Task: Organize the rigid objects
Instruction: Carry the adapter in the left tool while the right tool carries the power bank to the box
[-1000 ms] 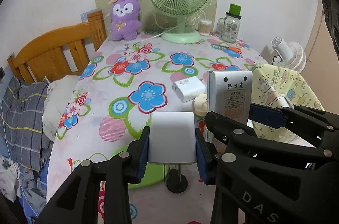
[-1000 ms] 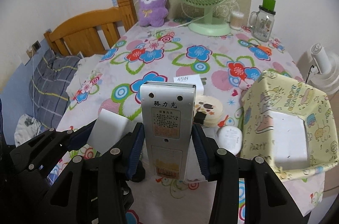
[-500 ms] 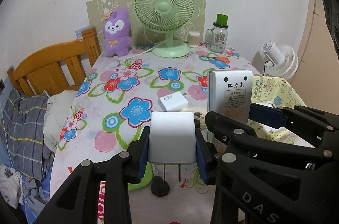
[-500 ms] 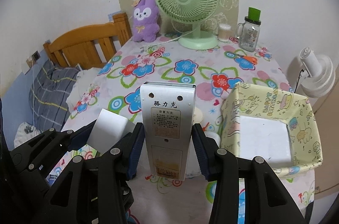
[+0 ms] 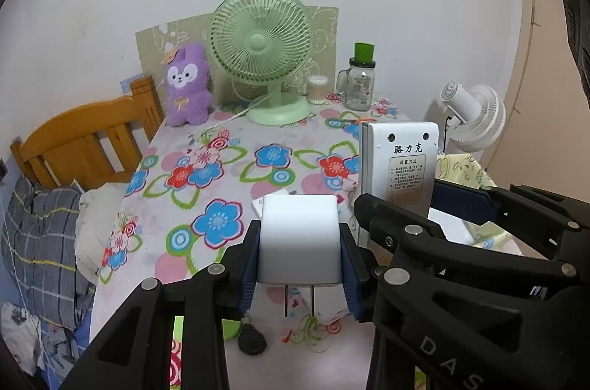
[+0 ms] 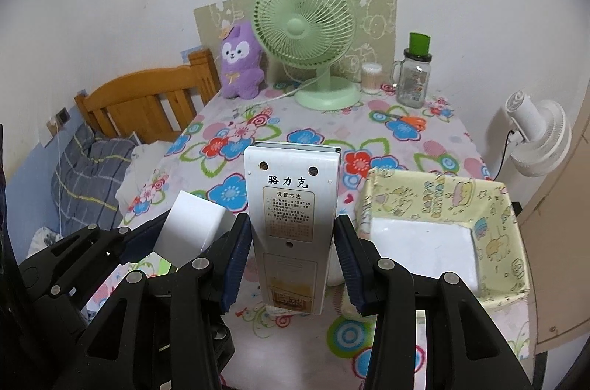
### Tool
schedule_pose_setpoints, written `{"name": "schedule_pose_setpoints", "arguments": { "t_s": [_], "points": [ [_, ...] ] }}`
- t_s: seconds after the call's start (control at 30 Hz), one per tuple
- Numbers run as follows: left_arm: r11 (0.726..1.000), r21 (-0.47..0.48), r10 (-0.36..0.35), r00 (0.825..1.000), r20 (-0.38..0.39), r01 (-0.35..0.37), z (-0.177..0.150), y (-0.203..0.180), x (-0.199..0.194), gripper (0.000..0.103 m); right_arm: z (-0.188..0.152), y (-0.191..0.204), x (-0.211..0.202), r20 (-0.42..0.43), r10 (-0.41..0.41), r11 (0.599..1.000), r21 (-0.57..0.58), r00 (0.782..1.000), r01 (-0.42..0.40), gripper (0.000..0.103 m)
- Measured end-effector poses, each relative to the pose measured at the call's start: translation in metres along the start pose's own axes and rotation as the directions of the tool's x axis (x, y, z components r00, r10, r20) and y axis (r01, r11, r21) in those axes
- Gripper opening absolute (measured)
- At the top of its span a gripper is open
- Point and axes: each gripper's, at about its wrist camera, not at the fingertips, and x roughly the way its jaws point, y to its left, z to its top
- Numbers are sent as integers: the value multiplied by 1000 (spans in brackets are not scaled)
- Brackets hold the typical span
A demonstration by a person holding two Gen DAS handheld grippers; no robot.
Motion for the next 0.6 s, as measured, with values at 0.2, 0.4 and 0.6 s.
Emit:
{"name": "schedule_pose_setpoints", "arguments": {
  "t_s": [0.2, 0.4, 0.6],
  "points": [
    [1000, 20, -14, 1000, 17, 13, 13, -15, -2, 40, 9, -17, -9, 23, -16, 1000, 13, 1000, 16, 49],
    [999, 41, -33, 999, 13, 33, 21, -34, 4, 40, 14, -37, -11, 22, -35, 999, 33, 999, 34, 49],
    [997, 60, -56, 998, 7, 56, 30, -54, 12, 40, 16, -60, -12, 21, -56, 997, 53, 998, 55, 49]
  ]
}}
